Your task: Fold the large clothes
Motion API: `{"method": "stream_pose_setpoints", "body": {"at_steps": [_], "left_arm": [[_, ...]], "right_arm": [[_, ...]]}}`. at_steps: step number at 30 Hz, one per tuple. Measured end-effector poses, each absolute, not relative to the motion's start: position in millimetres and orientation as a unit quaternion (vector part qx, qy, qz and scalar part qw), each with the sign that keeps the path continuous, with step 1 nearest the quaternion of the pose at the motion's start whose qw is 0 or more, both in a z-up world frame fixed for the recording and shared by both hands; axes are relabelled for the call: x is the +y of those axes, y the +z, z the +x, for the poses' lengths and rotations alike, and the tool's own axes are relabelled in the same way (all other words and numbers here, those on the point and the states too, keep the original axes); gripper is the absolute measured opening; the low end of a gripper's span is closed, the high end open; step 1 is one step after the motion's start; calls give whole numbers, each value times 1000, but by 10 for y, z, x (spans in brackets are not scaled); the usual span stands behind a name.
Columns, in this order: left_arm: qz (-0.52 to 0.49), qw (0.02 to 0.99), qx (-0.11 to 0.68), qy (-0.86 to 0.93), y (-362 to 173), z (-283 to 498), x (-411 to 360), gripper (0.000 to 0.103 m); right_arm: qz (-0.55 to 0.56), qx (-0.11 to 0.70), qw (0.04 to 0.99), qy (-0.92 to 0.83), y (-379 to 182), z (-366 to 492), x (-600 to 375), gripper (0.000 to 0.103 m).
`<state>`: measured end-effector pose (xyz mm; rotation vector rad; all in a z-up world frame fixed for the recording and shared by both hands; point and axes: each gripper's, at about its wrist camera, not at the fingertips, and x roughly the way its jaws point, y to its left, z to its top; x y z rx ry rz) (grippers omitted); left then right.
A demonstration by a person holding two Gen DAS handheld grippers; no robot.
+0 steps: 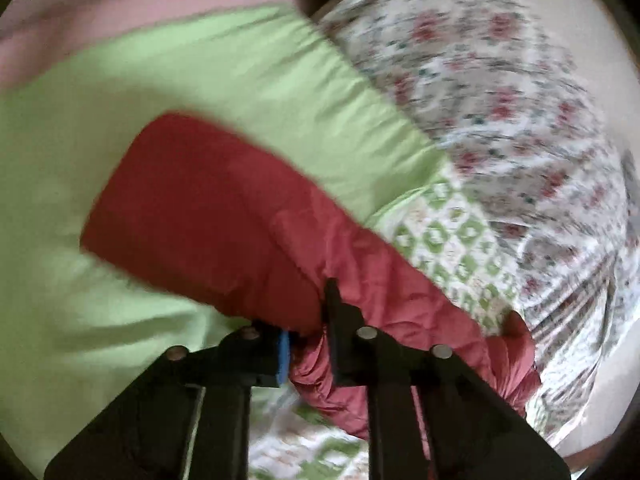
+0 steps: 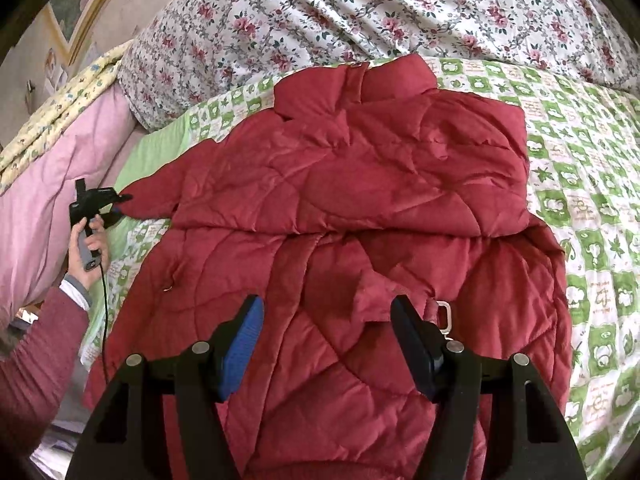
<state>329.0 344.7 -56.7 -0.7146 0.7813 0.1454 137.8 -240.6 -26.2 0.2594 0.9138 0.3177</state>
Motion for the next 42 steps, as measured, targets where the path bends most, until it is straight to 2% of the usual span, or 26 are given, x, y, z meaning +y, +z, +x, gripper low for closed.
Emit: {"method": "stream_pose_setpoints", "body": {"at_steps": [10,26,31,42], "left_arm": [[-254,908,332,-23,51,2974,2529,8],[-155,911,333,-189,431,2566,828,7],[-112,907,340,-222,419,2493,260,7],[-96,881,373,-274,140,2513,-636,7]], "right_arm": [[145,434,875,158,-257,1349,-2466,68],[187,425,873,148,-222,1337,-2776,68],[210,420,872,140,-255,1341,-2930,68],[244,399,873,135,-210,1371,-3213,68]]}}
